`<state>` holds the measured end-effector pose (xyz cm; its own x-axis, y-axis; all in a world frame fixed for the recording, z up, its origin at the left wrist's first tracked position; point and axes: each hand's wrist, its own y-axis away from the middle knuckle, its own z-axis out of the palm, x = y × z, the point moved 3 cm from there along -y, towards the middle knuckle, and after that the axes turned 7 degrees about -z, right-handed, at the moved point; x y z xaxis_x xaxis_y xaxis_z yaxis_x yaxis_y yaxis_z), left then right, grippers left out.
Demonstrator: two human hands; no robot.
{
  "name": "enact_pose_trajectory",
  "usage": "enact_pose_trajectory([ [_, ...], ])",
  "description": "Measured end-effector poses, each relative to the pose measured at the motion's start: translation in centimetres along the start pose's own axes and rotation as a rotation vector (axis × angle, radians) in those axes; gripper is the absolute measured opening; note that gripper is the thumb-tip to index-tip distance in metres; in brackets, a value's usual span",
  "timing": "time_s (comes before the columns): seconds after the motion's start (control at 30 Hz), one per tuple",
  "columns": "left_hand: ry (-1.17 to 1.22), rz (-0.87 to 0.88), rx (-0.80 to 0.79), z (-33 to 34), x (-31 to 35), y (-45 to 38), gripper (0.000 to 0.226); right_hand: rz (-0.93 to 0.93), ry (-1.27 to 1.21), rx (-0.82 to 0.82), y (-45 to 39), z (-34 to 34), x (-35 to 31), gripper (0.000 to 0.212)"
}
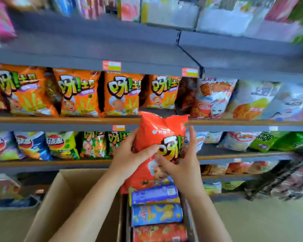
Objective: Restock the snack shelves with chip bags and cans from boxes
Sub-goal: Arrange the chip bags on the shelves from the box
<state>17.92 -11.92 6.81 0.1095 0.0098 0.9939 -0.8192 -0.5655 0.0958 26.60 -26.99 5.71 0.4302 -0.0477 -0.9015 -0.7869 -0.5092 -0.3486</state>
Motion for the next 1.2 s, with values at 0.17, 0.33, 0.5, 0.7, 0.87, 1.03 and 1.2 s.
enact_pose_trajectory([
  [0.17,-0.021,-0.010,0.040,2.9,2.4,-1.8,0.020,-0.147,0.040,0.070,-3.1,-4.8,-0.5,0.104],
  [0.33,-0.425,-0.143,0.212,2.5,2.6,-5.3,0.038,-0.185,0.090,0.256,-8.0,-6.3,0.9,0.095],
  [0.5,-0.918,-0.119,0.136,1.9,0.8,-10.0,0.076,-0.171,0.020,0.394,-12.3,-4.4,2.2,0.092],
  [0.7,-1.036,-0.122,0.101,0.7,-2.0,-13.2,0.086,-0.172,-0.023,0.410,-15.0,-1.4,4.4,0.095],
  [0.87,-1.061,-0.093,0.155,0.1,-3.0,-14.1,0.086,-0.177,0.260,0.341,-16.7,0.7,5.4,0.093],
  [1.03,-1.098,-0.070,0.173,0.3,-3.0,-14.3,0.088,-0.174,0.422,0.322,-19.9,1.9,5.6,0.093],
  [1.2,-1.127,-0.060,0.176,0.2,-3.0,-14.4,0.086,-0.176,0.643,0.165,-21.6,3.9,5.7,0.095],
])
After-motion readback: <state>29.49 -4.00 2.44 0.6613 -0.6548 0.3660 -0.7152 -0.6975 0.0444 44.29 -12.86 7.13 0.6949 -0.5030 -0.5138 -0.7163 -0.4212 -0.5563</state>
